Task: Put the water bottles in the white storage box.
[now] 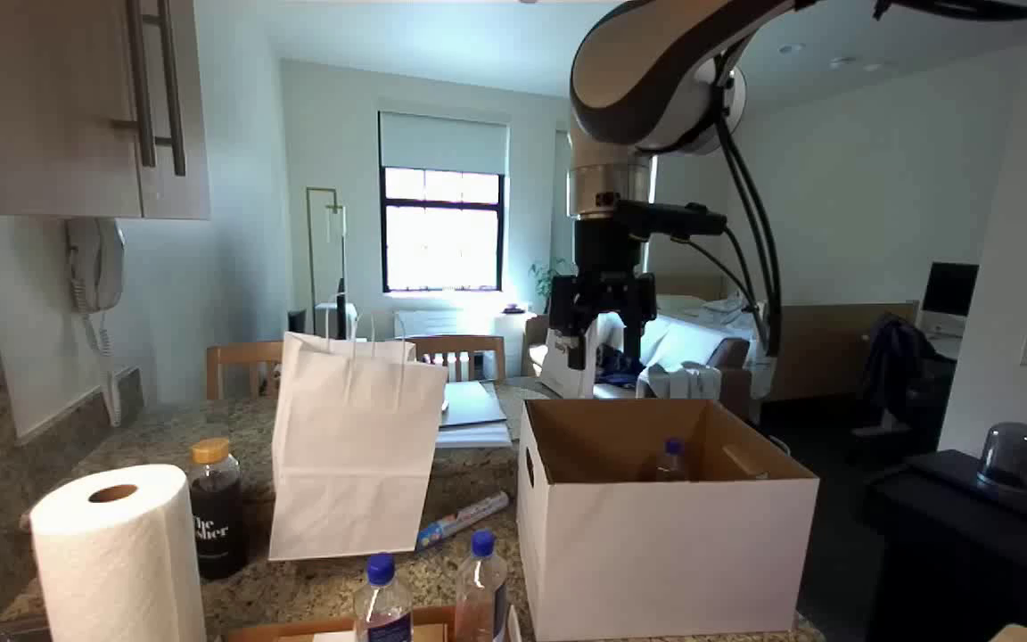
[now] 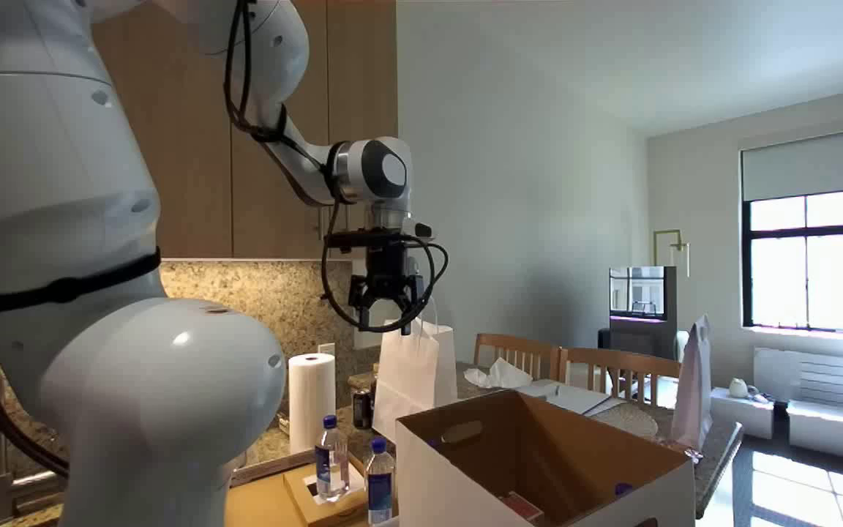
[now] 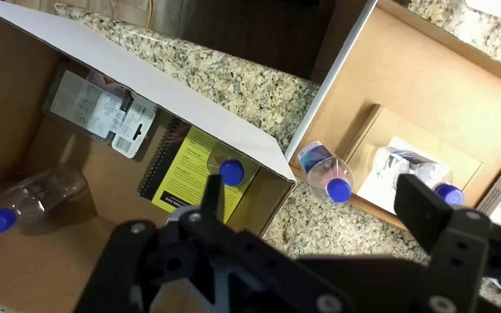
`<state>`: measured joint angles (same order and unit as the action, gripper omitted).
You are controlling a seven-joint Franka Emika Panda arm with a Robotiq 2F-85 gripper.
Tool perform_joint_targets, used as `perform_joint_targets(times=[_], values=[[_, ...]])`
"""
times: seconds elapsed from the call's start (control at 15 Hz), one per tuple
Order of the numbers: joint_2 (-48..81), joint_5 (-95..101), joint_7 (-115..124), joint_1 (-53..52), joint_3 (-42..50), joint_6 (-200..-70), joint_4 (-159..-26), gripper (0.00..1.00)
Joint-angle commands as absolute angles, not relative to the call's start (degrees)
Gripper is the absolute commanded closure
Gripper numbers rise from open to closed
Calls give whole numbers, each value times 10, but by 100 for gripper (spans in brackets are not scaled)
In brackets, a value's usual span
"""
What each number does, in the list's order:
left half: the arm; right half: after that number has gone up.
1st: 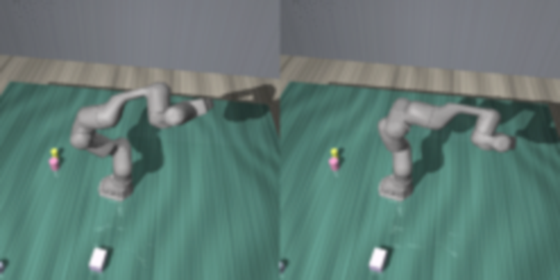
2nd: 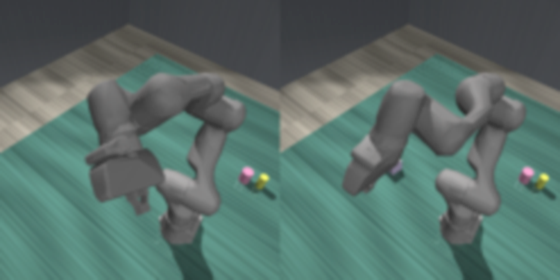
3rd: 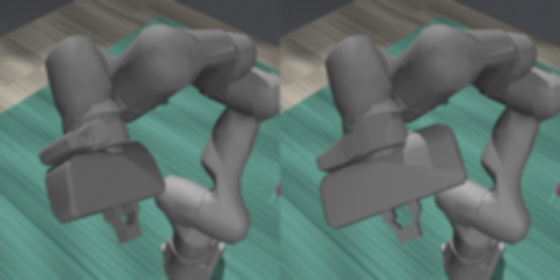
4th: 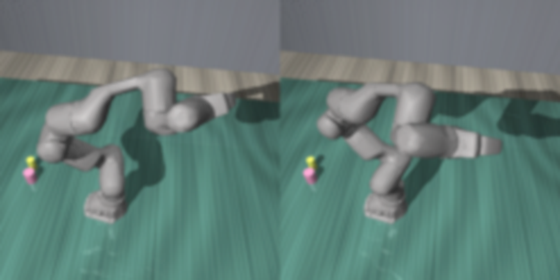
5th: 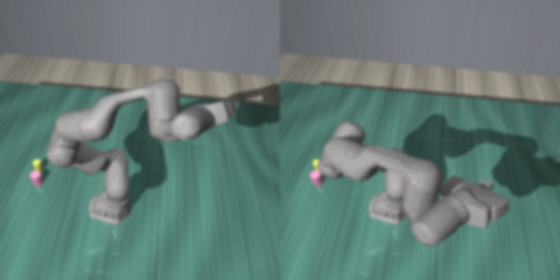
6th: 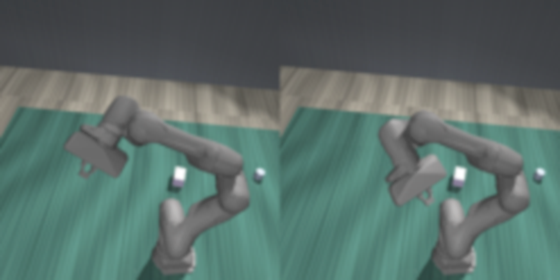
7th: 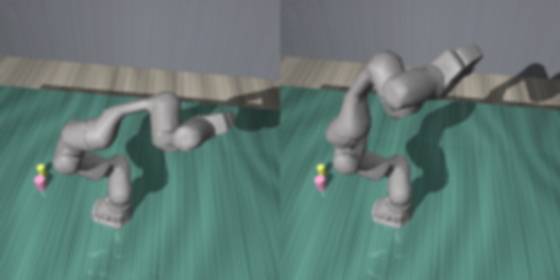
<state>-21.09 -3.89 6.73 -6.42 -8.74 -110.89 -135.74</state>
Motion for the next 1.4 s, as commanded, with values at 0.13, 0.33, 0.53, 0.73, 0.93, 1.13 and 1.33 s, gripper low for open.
perform_joint_targets(times=[0.13,0.33,0.53,0.73,0.93,1.13,1.33], values=[[-211,-38,68,-66,-86,-1108,-1357,0],[-211,-38,68,-66,-86,-1108,-1357,0],[-211,-38,68,-66,-86,-1108,-1357,0],[-211,-38,68,-66,-86,-1108,-1357,0],[-208,-31,103,-73,-108,-1125,-1344,0],[-191,-13,158,-84,-150,-1181,-1323,0],[-161,22,242,-87,-196,-1251,-1303,0]])
